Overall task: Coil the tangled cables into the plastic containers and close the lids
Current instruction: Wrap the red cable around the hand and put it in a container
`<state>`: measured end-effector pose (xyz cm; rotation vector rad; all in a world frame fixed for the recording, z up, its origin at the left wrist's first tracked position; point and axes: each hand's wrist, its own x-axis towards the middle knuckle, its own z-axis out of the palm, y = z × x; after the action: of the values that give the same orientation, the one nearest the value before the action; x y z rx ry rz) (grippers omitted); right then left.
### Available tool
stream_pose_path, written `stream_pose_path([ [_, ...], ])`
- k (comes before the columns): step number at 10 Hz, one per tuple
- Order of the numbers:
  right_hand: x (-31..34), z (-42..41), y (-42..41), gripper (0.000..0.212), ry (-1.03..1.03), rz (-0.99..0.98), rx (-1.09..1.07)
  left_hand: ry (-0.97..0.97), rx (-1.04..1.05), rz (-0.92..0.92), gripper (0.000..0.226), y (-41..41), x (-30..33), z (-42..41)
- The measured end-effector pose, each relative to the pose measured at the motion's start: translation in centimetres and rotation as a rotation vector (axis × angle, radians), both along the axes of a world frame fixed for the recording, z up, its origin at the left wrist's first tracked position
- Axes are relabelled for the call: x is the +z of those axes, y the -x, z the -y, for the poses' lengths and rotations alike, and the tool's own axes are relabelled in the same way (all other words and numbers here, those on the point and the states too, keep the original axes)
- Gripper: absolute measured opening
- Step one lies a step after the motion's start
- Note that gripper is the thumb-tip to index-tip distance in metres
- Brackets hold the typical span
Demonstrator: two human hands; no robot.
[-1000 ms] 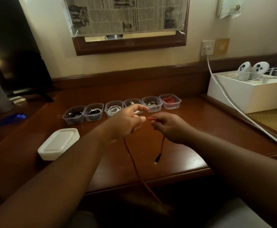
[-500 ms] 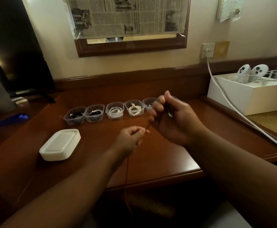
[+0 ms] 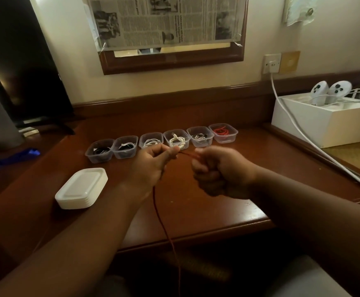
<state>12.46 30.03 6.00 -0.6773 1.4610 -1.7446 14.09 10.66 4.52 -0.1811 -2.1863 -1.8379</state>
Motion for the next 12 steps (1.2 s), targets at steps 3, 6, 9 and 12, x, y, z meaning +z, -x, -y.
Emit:
stream_pose_path([
  [3,2.0,0.2,2.6,0.019,-0.324,-1.263,-0.766,0.158,-0.126,0.059,0.020,-2.1,-0.9,-3.4],
  [6,-0.3,1.4,-0.5,0.052,-0.142,-0.281,-0.237,0.202,-0.004,-0.093,0.023,-0.3,1.4,0.0],
  [9,2.0,2.1,-1.0,0.020,0.590,0.089,-0.170,-0.272,-0.234,0.149,0.027,-1.3,-1.9,-4.1],
  [12,-0.1,0.5,0.6,0.029,-0.767,-1.409,-0.724,0.386,-0.031,-0.154,0.016,-1.2,0.6,-2.4],
])
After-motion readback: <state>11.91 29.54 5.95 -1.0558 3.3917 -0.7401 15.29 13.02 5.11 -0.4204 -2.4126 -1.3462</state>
